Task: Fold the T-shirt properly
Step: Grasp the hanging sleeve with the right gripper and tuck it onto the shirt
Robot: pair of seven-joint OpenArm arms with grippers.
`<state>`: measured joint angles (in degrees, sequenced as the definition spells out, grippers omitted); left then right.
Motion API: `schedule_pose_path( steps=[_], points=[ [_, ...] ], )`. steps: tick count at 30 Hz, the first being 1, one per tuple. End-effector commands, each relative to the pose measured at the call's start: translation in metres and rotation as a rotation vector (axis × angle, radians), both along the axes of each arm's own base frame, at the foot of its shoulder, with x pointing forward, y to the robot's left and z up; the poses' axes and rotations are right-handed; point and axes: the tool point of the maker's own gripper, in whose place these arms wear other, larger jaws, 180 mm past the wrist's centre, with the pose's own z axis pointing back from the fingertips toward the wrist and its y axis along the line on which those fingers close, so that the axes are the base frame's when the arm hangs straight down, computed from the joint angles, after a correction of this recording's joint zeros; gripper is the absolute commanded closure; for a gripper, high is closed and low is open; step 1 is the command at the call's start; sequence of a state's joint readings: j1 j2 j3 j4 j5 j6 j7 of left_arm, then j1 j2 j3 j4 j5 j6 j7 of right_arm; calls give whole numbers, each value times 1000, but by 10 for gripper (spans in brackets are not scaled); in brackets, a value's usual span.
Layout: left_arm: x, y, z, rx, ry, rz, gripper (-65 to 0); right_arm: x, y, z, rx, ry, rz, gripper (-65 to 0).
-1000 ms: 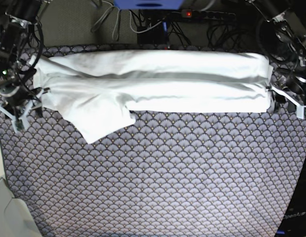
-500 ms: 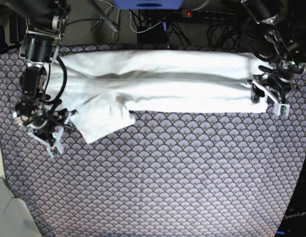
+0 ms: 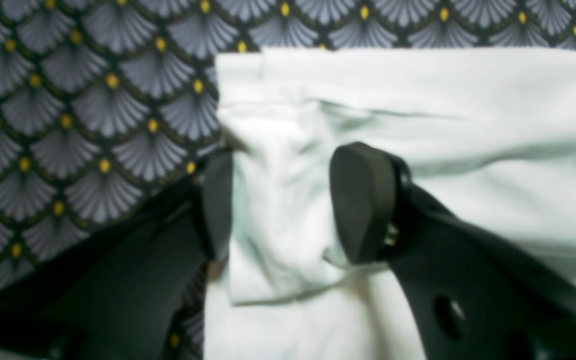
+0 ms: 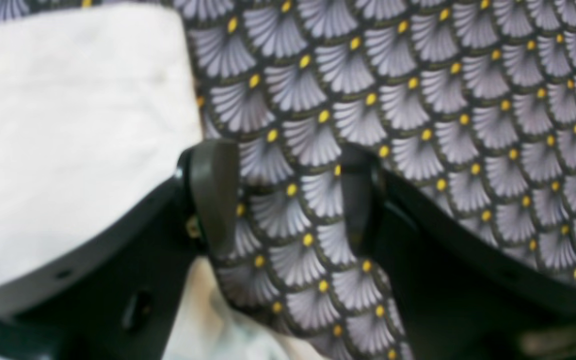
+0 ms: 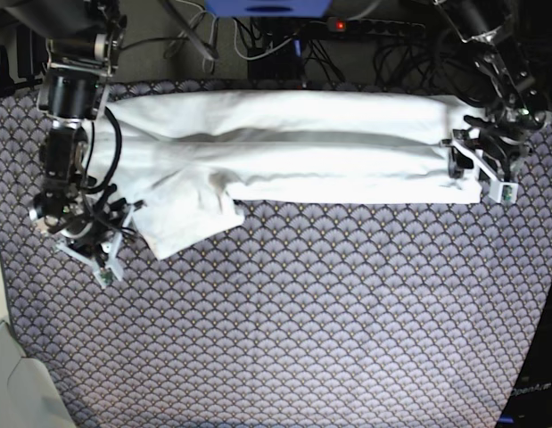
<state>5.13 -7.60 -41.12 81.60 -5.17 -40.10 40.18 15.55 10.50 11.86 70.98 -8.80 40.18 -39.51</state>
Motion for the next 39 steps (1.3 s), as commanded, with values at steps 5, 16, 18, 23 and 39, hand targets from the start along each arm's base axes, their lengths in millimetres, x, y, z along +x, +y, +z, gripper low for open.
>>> schedule_pose_path(
  steps=[5, 16, 18, 23, 39],
  points=[
    [8, 10, 7, 48, -14, 1, -337, 15, 26, 13, 14, -50, 66, -336],
    [7, 11, 7, 57, -9, 1, -337, 19, 34, 6, 42, -33, 71, -336],
    [7, 7, 4, 46, -8, 2, -337, 21, 35, -2, 65, -18, 67, -336],
    [7, 4, 5, 47, -12, 1, -337, 17, 36, -18, 100, 5, 64, -334],
    [8, 5, 6, 44, -13, 3, -337, 16, 28, -17, 85, 4, 59, -19]
  ],
)
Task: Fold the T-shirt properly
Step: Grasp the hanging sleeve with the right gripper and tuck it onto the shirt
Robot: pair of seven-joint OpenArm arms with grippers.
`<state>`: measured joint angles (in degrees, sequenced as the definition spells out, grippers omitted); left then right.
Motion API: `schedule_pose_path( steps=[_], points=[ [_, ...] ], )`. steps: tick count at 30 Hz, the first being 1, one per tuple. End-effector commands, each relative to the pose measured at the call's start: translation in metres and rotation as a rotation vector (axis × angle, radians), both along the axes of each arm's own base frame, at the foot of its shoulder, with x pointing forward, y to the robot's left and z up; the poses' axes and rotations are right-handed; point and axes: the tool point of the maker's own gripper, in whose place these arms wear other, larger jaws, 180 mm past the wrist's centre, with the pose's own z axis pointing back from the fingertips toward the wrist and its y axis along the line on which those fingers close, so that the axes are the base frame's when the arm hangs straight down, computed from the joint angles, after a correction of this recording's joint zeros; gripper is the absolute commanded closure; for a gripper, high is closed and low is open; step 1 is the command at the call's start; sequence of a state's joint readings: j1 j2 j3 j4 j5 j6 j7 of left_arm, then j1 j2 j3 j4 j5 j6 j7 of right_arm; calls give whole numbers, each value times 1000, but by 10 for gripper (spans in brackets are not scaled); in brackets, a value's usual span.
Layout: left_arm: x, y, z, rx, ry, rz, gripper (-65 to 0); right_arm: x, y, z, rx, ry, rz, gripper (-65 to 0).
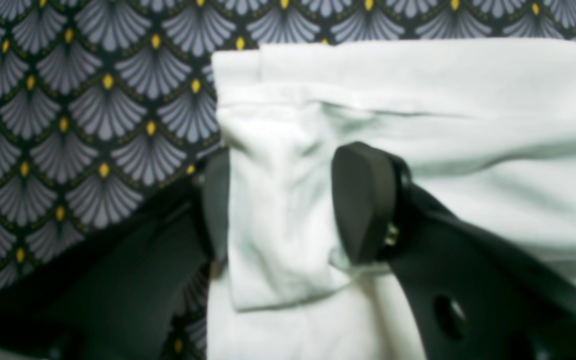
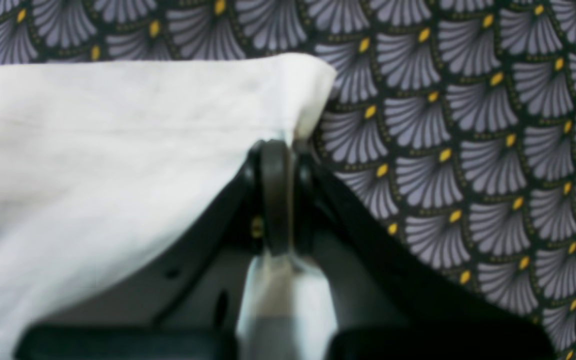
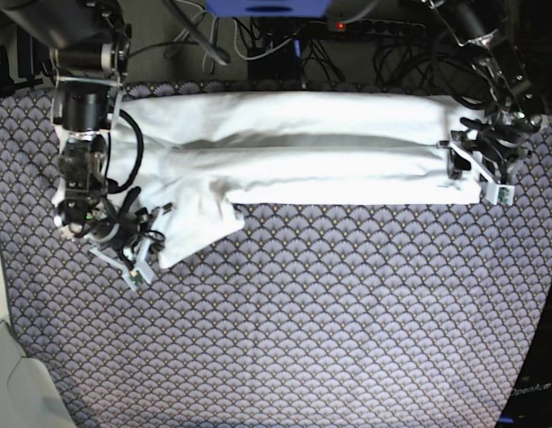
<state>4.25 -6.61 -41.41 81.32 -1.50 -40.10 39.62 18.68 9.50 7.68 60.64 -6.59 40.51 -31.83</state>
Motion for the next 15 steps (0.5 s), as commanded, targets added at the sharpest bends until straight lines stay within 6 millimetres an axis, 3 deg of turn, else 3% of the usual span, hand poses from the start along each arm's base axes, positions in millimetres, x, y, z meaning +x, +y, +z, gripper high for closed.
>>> schedule_pose_path(
  steps=[1, 6, 15],
  points=[
    [6, 4, 9, 14, -31, 2, -337, 5, -17, 8, -57, -8, -16, -15],
    [5, 4, 8, 13, -25, 2, -337, 2, -25, 35, -111, -97, -4, -15],
    [6, 4, 8, 11, -28, 2, -337, -30, -19, 67, -193, -192, 31, -15]
  ],
)
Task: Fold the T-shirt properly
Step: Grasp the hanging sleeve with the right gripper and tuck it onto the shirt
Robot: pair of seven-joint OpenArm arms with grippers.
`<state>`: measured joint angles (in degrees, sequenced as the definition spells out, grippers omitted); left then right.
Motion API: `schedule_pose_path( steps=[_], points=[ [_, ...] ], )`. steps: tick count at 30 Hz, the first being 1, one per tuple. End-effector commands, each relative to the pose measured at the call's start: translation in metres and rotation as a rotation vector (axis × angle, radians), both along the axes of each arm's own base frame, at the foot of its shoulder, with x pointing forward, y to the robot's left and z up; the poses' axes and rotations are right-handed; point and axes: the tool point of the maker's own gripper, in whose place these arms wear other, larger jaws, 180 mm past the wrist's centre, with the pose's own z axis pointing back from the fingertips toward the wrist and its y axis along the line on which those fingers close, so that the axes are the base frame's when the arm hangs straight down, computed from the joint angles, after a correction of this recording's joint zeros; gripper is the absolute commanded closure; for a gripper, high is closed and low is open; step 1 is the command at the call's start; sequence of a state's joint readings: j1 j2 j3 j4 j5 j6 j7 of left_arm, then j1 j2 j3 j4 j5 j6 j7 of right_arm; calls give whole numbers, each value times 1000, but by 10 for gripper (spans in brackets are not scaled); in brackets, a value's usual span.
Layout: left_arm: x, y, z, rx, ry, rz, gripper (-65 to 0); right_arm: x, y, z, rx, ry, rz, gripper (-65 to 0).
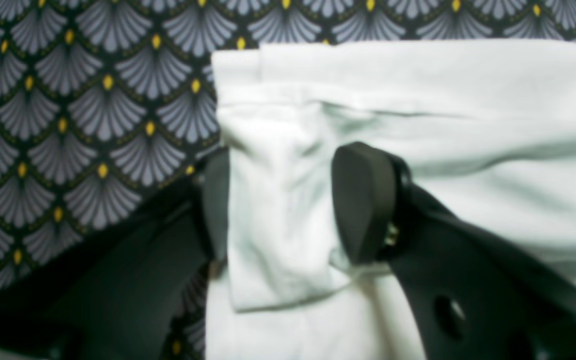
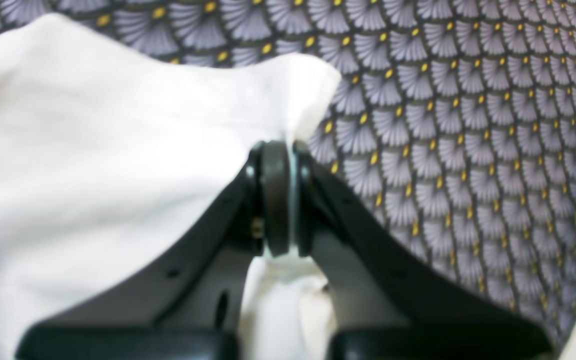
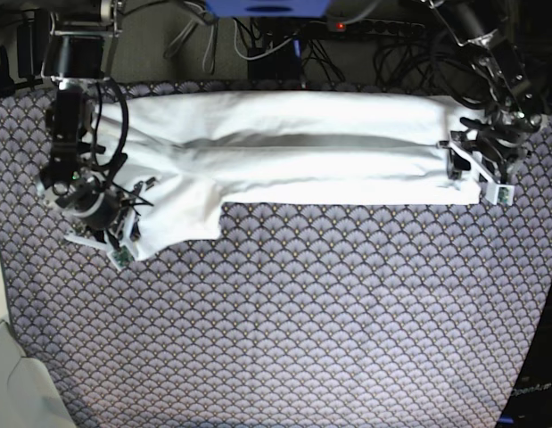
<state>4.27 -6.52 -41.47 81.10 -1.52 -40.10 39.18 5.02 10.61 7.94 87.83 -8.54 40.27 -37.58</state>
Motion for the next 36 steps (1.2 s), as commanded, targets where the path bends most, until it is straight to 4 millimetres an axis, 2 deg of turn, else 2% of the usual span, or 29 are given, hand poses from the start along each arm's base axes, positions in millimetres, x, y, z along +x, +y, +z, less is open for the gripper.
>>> schedule_pose_path(
  steps=[1, 8, 11, 14, 20, 23, 30, 36],
  points=[
    [6, 5, 9, 16, -25, 1, -337, 8, -2, 22, -5, -69, 5, -15],
    [7, 5, 9, 16, -28, 1, -337, -23, 8, 54, -61, -150, 46, -15],
    [7, 5, 9, 17, -29, 1, -337, -37, 14, 61, -72, -166, 62, -15],
    [8, 6, 10, 19, -30, -1, -337, -53, 17, 60, -79, -158, 74, -15],
    [7, 7, 10, 21, -29, -1, -337, -84, 22, 45, -66, -99, 90, -15],
    [7, 7, 10, 21, -29, -1, -337, -96, 13, 42, -18, -81, 51, -15],
    [7, 7, 10, 22, -29, -1, -337, -105, -17, 50, 86, -95, -67, -15],
    [7, 8, 10, 24, -29, -1, -337, -119, -22, 47, 138, -78, -103, -15]
  ],
)
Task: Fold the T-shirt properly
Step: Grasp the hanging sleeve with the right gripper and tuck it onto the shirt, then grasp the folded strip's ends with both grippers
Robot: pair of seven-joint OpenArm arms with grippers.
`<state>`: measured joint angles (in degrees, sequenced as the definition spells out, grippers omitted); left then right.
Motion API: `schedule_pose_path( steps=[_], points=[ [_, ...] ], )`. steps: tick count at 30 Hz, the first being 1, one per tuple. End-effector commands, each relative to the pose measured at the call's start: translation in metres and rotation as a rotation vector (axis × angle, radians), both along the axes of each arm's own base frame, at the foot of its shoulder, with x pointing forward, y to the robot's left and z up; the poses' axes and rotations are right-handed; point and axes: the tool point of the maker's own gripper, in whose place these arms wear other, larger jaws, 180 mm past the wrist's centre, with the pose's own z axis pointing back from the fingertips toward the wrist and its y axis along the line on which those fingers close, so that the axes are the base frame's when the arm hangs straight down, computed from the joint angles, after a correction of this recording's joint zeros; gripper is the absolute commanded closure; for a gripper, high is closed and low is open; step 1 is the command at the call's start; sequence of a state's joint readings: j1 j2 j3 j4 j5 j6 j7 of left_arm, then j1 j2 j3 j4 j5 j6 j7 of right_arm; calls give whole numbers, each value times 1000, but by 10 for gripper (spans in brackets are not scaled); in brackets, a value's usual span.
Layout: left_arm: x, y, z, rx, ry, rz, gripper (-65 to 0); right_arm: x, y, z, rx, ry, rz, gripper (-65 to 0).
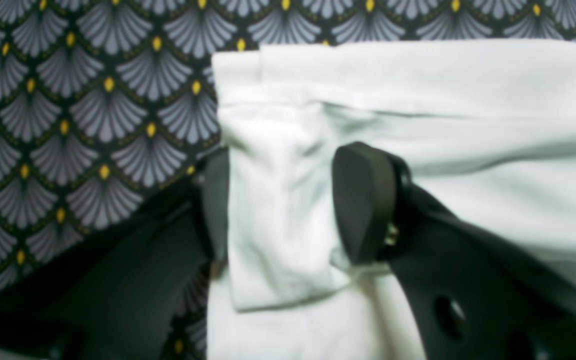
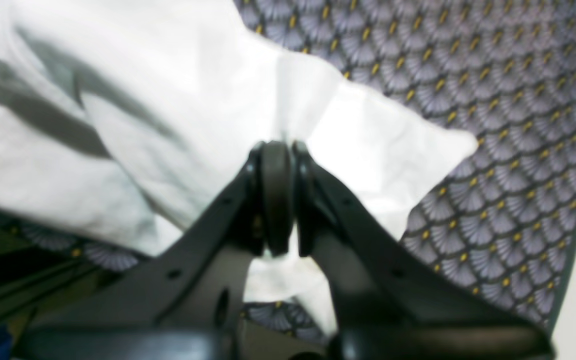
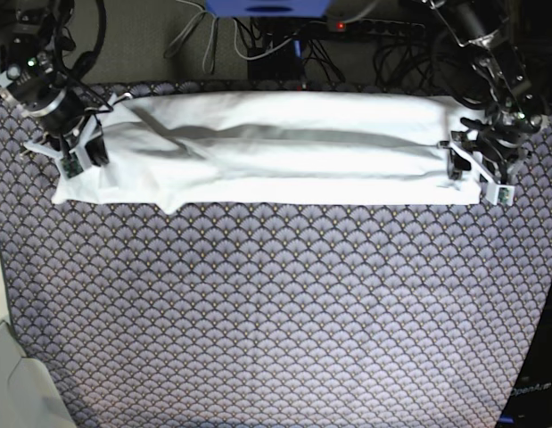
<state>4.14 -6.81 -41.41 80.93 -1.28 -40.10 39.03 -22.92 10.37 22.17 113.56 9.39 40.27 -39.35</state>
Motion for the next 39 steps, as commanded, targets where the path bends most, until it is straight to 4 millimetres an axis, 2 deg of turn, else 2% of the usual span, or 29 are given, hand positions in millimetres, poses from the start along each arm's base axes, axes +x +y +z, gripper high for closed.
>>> schedule_pose_path(
  steps=[1, 7, 13, 15, 19, 22, 26, 29, 31, 34, 39],
  points=[
    [7, 6, 9, 17, -28, 0, -337, 4, 0, 10, 17, -44, -4, -15],
    [2, 5, -2, -7, 0, 6, -337, -4, 0, -2, 53, -15, -39, -15],
    [3, 8, 2, 1, -8, 5, -338, -6, -3, -16, 69, 21, -57, -15],
    [2, 8, 1, 2, -4, 5, -338, -2, -6, -19, 75, 24, -68, -15],
    [2, 8, 1, 3, -3, 6, -339, 0, -11, -36, 99, 63, -92, -19],
    [1, 8, 1, 3, -1, 6, -402, -1, -14, -45, 108, 86, -104, -76],
    [3, 9, 7, 15, -14, 3, -571, -1, -24, -42, 102, 75, -136, -223],
    [7, 8, 17, 32, -41, -4, -643, -1, -27, -41, 95, 71, -138, -339],
    [10, 8, 23, 42, -58, -7, -650, -1, -34, -37, 88, 61, -154, -388],
    [12, 8, 30, 54, -75, -9, -650, 1, -49, -21, 63, 16, -195, -409],
    [11, 9, 30, 54, -72, -7, -650, 11, -44, 16, 17, -83, -167, -409]
  ],
)
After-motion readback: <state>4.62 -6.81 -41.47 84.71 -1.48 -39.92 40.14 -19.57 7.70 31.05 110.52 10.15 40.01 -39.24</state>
